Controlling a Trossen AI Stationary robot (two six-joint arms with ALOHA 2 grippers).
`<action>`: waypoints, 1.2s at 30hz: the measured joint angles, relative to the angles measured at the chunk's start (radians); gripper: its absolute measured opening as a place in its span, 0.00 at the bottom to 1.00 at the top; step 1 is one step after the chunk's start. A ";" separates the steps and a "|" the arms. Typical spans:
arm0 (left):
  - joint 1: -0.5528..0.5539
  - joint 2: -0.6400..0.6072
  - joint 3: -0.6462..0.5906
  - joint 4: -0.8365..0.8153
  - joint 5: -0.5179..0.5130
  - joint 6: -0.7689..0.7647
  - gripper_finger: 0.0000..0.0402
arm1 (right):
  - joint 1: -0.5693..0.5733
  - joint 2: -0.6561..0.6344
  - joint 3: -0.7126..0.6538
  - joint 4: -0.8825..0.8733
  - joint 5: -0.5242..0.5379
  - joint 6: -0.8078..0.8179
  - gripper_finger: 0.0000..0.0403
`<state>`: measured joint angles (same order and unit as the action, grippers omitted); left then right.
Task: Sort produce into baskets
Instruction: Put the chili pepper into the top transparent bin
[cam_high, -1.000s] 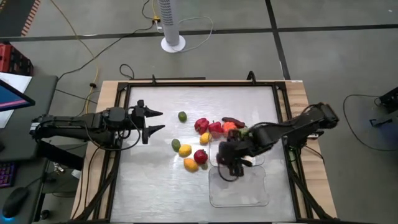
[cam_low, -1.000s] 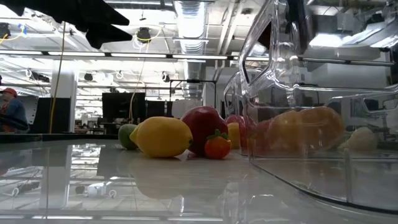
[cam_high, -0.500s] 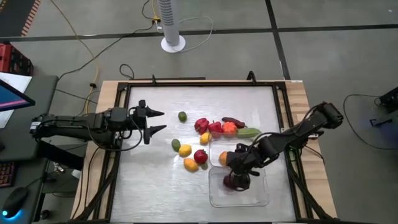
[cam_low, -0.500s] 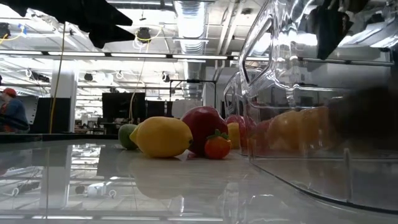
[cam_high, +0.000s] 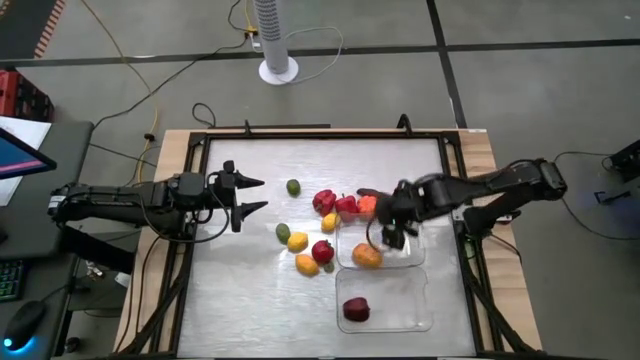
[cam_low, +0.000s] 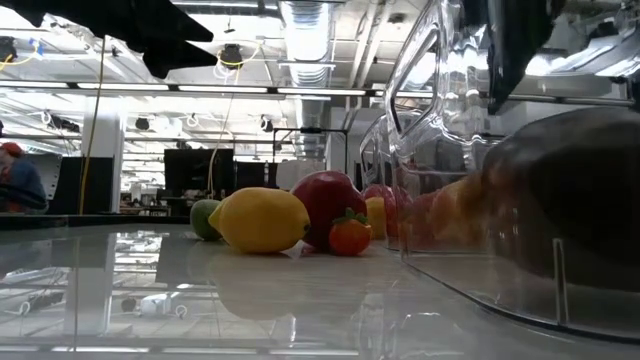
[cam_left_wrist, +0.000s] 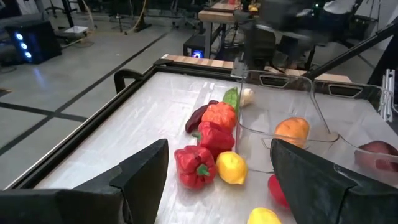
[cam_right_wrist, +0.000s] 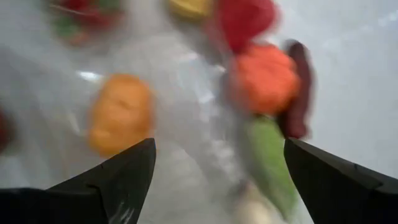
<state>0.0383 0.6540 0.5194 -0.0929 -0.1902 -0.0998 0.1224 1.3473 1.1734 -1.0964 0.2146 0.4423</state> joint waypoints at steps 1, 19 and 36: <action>0.000 0.000 0.000 0.000 0.000 0.000 0.67 | -0.043 -0.009 -0.018 -0.004 -0.004 -0.024 0.94; 0.000 0.000 0.000 0.000 -0.006 0.021 0.67 | -0.630 0.266 -0.088 0.050 -0.258 -0.447 0.94; 0.000 0.000 -0.001 0.005 -0.020 0.092 0.67 | -0.635 0.461 -0.058 0.116 -0.274 -0.608 0.81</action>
<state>0.0388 0.6544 0.5186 -0.0883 -0.2102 -0.0079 -0.5121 1.8088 1.1152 -0.9801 -0.0597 -0.1661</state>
